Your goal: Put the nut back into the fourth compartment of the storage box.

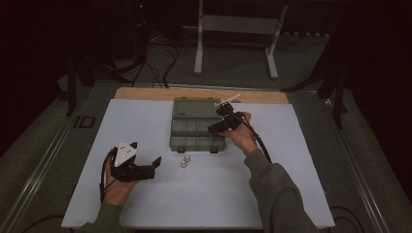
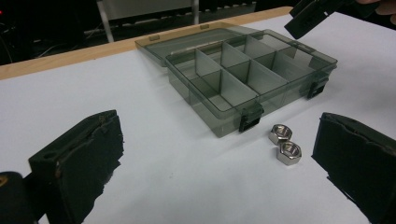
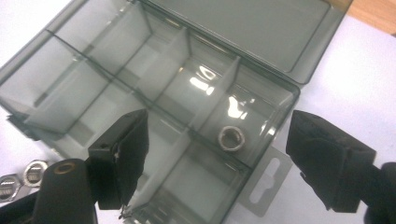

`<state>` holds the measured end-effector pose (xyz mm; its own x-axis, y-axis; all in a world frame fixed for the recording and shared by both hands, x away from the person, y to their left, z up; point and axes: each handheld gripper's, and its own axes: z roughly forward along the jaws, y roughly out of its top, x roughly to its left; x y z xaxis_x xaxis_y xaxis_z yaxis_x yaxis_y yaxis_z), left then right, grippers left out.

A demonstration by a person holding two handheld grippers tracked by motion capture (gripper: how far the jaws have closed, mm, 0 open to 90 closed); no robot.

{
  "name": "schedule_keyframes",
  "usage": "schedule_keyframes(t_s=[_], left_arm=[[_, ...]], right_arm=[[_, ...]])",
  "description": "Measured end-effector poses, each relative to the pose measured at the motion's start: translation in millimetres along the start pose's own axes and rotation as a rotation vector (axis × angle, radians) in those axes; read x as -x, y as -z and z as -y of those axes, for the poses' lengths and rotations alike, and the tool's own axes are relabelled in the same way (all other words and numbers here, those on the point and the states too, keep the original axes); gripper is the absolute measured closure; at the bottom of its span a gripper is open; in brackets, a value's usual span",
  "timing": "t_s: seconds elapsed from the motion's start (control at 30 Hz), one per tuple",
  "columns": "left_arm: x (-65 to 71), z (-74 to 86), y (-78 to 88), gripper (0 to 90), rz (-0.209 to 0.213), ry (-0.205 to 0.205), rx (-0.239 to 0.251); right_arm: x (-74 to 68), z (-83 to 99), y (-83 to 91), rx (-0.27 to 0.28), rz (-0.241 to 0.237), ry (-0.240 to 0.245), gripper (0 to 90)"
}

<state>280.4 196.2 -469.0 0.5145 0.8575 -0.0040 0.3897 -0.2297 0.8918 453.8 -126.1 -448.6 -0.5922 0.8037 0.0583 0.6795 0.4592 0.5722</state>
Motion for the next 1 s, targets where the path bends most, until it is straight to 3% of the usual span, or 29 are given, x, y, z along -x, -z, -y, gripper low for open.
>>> schedule_keyframes(t_s=[0.37, 0.93, 1.0], left_arm=[[-0.3, 0.0, 0.5, 1.9, -0.001, 0.001, 0.002], [0.1, 0.0, 0.1, 1.9, 0.0, -0.001, -0.001], [-0.2, 0.1, 0.1, 2.0, -0.001, 0.0, -0.001]], right_arm=[[-22.9, -1.8, 10.9, 0.024, -0.011, 0.085, 20.6], [-61.6, 1.8, 18.8, 0.045, -0.073, 0.208, 19.8], [-71.1, 3.4, 18.7, 0.044, -0.085, 0.235, 19.8]])
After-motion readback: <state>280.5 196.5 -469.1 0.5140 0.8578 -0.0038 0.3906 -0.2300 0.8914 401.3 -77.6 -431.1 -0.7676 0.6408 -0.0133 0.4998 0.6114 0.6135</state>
